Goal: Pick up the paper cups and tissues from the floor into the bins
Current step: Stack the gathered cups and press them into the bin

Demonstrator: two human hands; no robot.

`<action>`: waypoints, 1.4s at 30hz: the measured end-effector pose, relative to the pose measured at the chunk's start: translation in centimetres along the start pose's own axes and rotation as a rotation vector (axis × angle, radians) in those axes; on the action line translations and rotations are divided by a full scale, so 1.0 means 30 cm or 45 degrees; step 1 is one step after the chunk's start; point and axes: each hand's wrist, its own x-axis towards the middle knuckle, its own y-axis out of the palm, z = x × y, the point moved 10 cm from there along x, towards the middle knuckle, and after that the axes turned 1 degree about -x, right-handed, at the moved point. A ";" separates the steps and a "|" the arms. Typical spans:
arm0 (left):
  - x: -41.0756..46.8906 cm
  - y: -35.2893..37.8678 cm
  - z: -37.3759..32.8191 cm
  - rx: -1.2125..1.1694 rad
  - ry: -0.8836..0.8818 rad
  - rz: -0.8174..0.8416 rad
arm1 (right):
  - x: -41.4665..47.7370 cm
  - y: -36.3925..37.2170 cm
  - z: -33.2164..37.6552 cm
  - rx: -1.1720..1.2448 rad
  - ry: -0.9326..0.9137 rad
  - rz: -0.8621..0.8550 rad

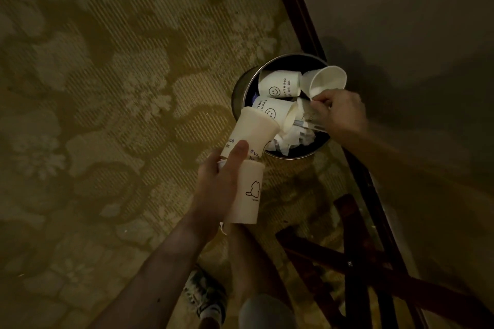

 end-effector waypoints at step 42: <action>0.157 0.268 -0.303 0.245 0.359 0.096 | -0.232 0.034 0.025 0.721 0.013 -0.051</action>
